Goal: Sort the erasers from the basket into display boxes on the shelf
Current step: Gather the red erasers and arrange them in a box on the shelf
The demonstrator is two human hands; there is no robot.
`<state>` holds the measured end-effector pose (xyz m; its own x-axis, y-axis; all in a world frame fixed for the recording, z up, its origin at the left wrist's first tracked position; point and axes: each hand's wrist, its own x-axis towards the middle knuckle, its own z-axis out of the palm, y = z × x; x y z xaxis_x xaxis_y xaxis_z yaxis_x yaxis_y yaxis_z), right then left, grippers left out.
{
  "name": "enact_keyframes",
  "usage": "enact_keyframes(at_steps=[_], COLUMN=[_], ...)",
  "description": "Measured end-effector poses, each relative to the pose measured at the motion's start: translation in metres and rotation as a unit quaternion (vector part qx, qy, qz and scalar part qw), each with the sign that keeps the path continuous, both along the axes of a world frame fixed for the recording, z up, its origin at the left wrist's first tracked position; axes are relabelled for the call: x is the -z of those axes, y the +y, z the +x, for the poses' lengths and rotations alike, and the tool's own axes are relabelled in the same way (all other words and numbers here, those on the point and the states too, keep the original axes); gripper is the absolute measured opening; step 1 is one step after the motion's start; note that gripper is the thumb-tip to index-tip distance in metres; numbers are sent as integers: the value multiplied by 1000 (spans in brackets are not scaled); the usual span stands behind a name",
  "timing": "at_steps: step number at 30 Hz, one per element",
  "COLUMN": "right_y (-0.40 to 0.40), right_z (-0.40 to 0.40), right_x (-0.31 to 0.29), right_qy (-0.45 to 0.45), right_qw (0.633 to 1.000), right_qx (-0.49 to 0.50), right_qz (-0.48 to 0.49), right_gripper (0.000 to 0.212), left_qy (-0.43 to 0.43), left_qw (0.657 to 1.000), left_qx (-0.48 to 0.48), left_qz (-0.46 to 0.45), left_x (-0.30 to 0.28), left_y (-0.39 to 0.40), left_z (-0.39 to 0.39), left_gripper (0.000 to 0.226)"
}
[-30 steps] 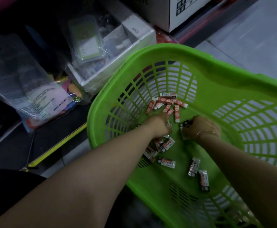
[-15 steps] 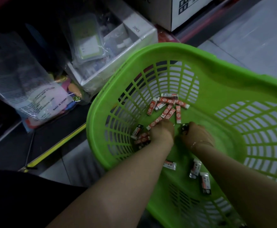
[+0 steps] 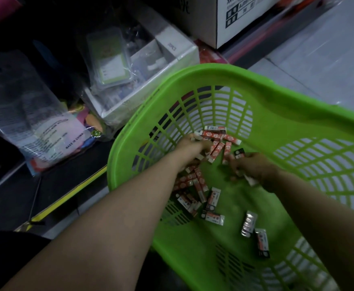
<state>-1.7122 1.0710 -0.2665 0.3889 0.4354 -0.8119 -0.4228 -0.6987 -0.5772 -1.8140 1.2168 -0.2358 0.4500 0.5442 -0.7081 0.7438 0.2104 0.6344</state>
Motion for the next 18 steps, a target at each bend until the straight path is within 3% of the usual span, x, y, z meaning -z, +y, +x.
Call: enact_keyframes(at_steps=[2, 4, 7, 10, 13, 15, 18], right_y=[7, 17, 28, 30, 24, 17, 11], right_z=[10, 17, 19, 12, 5, 1, 0], right_x=[-7, -13, -18, -19, -10, -5, -3], right_qy=[29, -26, -203, -254, -245, -236, -226], right_qw=[998, 997, 977, 965, 968, 970, 973], right_qx=[25, 18, -57, -57, -52, -52, -23], right_qz=[46, 66, 31, 23, -6, -33, -31], right_gripper=[25, 24, 20, 20, 12, 24, 22], left_qy=[4, 47, 151, 158, 136, 135, 135], left_qw=[996, 968, 844, 760, 748, 749, 742], left_qx=[52, 135, 313, 402, 399, 393, 400], left_qz=[72, 207, 409, 487, 513, 517, 520], left_x=[1, 5, 7, 15, 21, 24, 28], left_y=[0, 0, 3, 3, -1, -3, -5], left_z=[2, 9, 29, 43, 45, 44, 44], left_gripper=[21, 30, 38, 49, 43, 42, 41])
